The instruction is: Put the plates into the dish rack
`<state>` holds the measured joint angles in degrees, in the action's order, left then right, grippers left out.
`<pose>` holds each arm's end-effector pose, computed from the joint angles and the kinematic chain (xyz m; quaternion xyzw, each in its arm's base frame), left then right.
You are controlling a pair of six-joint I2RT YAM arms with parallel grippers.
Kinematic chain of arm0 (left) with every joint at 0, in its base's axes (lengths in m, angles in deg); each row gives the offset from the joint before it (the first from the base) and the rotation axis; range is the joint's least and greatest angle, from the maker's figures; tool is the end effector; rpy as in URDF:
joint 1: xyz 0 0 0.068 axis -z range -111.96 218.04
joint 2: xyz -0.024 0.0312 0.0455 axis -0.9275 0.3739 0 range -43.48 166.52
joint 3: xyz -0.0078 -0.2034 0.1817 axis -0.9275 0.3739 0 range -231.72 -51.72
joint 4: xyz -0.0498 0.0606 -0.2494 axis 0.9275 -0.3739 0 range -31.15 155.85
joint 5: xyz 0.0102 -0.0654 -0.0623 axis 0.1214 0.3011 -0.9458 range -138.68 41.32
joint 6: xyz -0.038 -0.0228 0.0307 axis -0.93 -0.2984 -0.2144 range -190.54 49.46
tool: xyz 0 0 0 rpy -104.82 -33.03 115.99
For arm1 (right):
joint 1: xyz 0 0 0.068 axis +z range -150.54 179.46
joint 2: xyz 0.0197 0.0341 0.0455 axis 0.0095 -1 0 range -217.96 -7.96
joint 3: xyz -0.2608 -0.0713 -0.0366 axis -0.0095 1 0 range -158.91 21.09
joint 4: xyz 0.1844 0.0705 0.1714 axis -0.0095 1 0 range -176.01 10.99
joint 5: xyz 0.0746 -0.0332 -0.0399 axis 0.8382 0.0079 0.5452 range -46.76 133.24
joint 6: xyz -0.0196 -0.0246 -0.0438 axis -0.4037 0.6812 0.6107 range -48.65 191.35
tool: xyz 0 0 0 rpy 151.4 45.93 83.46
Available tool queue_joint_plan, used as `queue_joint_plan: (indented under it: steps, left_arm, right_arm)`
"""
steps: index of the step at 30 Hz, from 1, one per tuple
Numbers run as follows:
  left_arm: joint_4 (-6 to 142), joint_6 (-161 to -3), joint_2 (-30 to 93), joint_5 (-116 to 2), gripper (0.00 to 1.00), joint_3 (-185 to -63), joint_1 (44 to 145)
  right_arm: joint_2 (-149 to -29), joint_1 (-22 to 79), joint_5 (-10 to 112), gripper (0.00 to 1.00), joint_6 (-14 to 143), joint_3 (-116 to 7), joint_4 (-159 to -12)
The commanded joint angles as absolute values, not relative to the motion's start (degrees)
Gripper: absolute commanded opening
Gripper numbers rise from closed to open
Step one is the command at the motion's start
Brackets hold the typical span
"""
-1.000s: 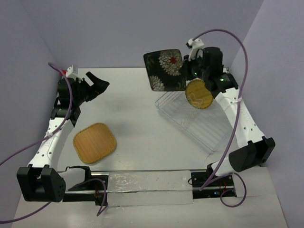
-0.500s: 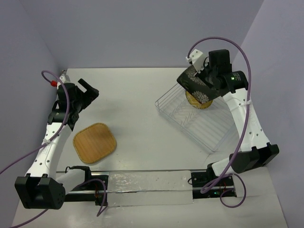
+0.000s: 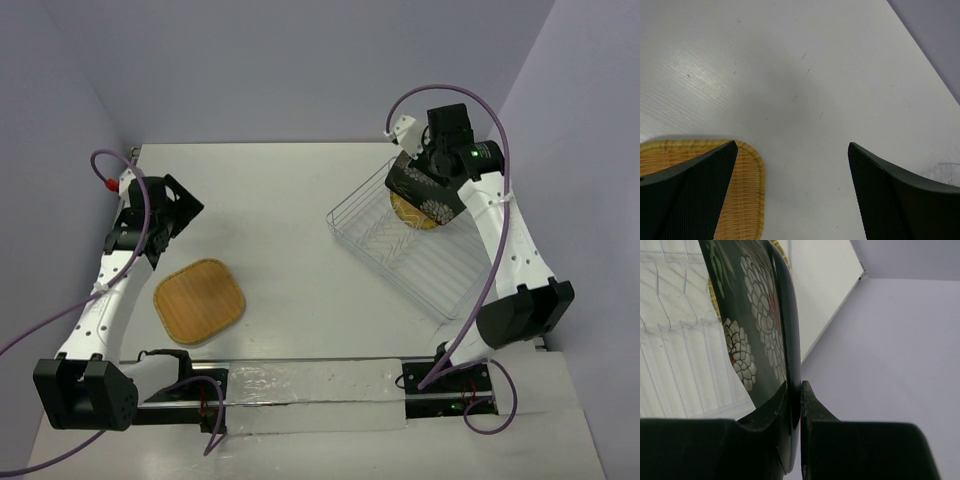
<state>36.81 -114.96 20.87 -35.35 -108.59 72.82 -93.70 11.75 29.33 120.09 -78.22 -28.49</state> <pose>0.2435 -0.0121 0.3145 -0.3500 0.8168 -0.0918 0.4494 0.2975 0.0560 0.4173 -0.4231 0.8110 -0.2272 0.3340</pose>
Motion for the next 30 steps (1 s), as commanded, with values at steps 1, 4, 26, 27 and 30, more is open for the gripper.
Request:
queue_joint_plan:
  steps: [1, 4, 26, 27, 30]
  left_arm:
    - [34.57, -116.12, 21.98, -31.86, 0.99, -112.03, 72.88]
    - [34.84, -116.0, 22.41, -31.6, 0.99, -111.95, 72.88]
    - [32.78, -116.37, 25.99, -31.42, 0.99, -114.98, 72.79]
    - [32.32, -116.75, 26.03, -31.17, 0.99, -115.07, 72.79]
    - [30.92, -117.58, 26.31, -30.54, 0.99, -114.93, 72.79]
  right_arm:
    - [-95.18, 11.43, 26.78, 0.0, 121.33, -81.39, -36.32]
    - [-96.15, 11.5, 26.53, 0.0, 121.97, -79.41, -37.57]
    - [-103.0, 14.75, 23.29, 0.0, 113.03, -73.49, -41.73]
    - [-103.26, 14.75, 23.63, 0.0, 112.95, -73.07, -41.65]
    - [-104.12, 14.75, 24.64, 0.01, 112.53, -72.36, -41.63]
